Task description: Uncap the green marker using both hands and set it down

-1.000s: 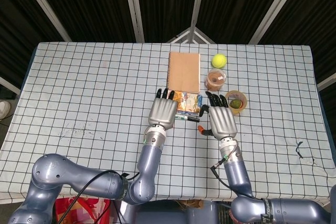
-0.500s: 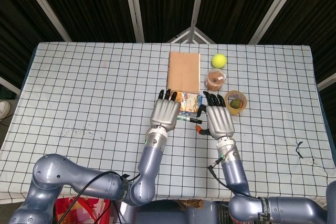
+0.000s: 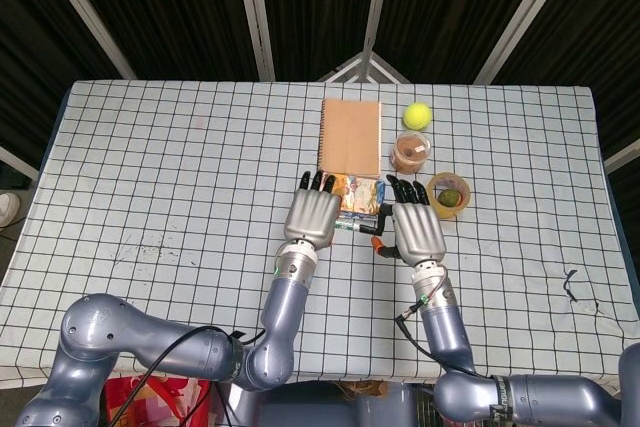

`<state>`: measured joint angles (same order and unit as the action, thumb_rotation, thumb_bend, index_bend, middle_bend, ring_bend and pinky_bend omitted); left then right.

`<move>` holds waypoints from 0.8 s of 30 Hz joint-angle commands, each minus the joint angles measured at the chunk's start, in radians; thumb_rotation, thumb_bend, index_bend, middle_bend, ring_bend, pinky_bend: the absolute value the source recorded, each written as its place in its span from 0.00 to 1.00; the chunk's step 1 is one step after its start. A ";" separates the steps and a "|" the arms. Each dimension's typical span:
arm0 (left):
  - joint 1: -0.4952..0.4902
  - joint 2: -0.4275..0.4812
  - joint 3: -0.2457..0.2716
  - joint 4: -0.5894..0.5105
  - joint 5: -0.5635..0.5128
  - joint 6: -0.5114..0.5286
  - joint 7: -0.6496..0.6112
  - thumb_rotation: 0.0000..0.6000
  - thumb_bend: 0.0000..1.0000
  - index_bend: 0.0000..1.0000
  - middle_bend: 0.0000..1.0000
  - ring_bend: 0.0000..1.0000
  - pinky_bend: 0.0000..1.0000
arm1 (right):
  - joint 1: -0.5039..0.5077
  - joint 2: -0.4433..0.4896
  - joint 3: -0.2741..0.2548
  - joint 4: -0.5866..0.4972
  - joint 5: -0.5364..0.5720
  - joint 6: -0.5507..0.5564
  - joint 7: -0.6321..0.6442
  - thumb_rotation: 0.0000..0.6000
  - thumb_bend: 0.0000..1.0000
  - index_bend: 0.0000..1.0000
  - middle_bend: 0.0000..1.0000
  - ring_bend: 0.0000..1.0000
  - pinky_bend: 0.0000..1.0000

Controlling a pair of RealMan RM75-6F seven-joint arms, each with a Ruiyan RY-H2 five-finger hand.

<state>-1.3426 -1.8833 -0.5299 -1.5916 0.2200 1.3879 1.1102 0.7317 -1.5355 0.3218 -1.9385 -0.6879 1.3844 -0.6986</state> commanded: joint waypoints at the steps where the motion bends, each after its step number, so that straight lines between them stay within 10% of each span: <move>1: 0.002 0.000 0.000 -0.002 0.002 -0.004 -0.005 1.00 0.53 0.55 0.10 0.00 0.00 | 0.002 -0.002 0.000 0.002 0.003 -0.001 0.000 1.00 0.31 0.65 0.08 0.08 0.04; 24: 0.004 0.004 0.008 -0.016 0.008 -0.012 -0.011 1.00 0.53 0.55 0.10 0.00 0.00 | 0.026 -0.015 0.002 0.012 0.019 0.000 -0.020 1.00 0.31 0.59 0.08 0.08 0.04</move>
<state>-1.3383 -1.8797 -0.5217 -1.6070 0.2280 1.3757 1.0997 0.7562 -1.5493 0.3241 -1.9280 -0.6702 1.3858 -0.7176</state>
